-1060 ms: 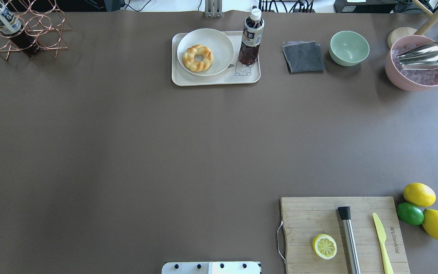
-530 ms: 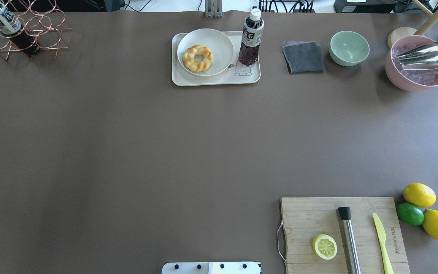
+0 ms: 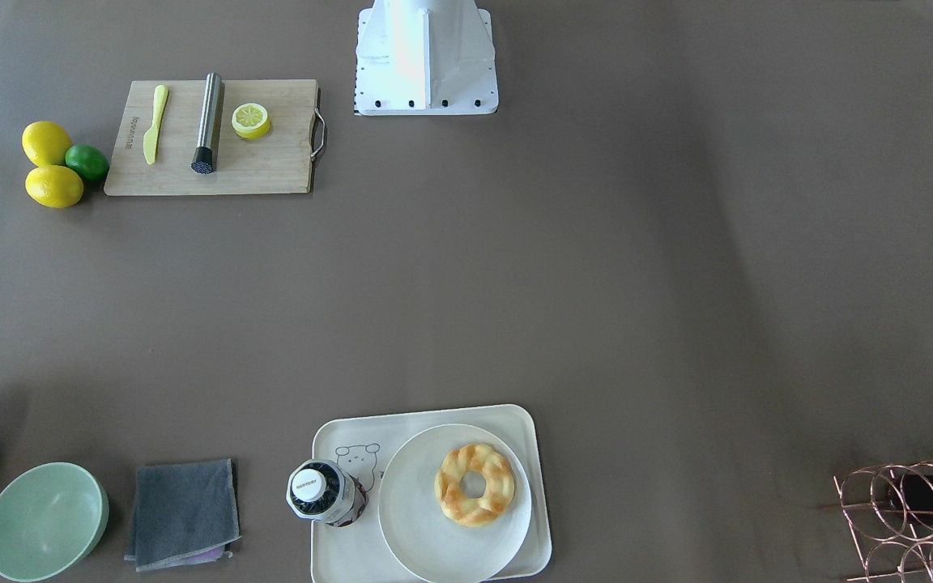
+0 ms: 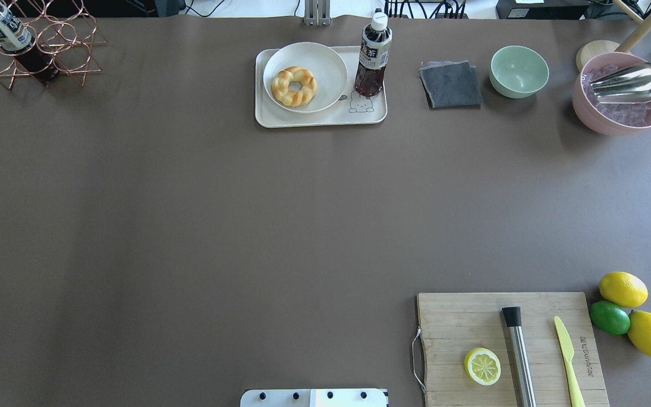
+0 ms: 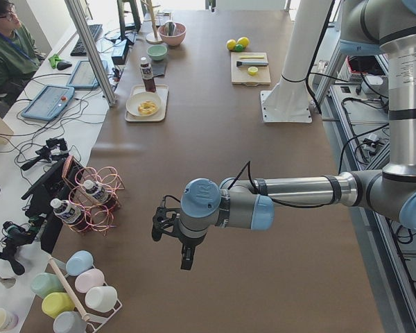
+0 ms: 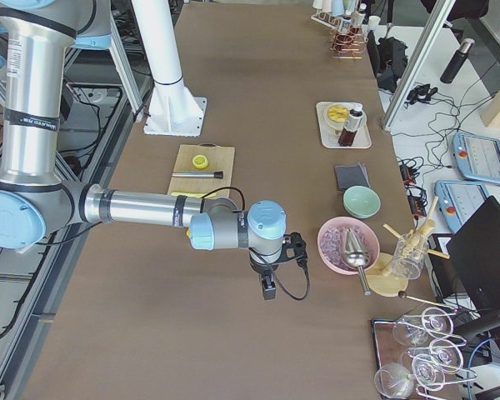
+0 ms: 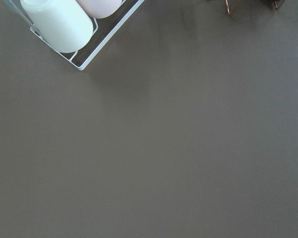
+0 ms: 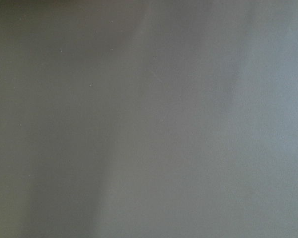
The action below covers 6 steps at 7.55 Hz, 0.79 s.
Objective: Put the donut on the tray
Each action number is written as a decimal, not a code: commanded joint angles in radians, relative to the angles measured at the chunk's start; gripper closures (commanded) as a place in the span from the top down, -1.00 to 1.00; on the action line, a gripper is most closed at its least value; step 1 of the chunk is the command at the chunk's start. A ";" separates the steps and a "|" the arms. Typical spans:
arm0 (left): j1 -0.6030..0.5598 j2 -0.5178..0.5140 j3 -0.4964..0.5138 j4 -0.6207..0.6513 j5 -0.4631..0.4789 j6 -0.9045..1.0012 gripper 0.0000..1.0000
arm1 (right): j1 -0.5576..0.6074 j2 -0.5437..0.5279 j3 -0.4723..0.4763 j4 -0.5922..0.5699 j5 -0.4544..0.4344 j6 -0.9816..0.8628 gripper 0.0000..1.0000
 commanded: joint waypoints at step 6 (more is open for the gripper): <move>0.026 -0.001 0.001 0.114 0.056 -0.003 0.97 | 0.000 -0.004 0.000 0.000 0.000 0.000 1.00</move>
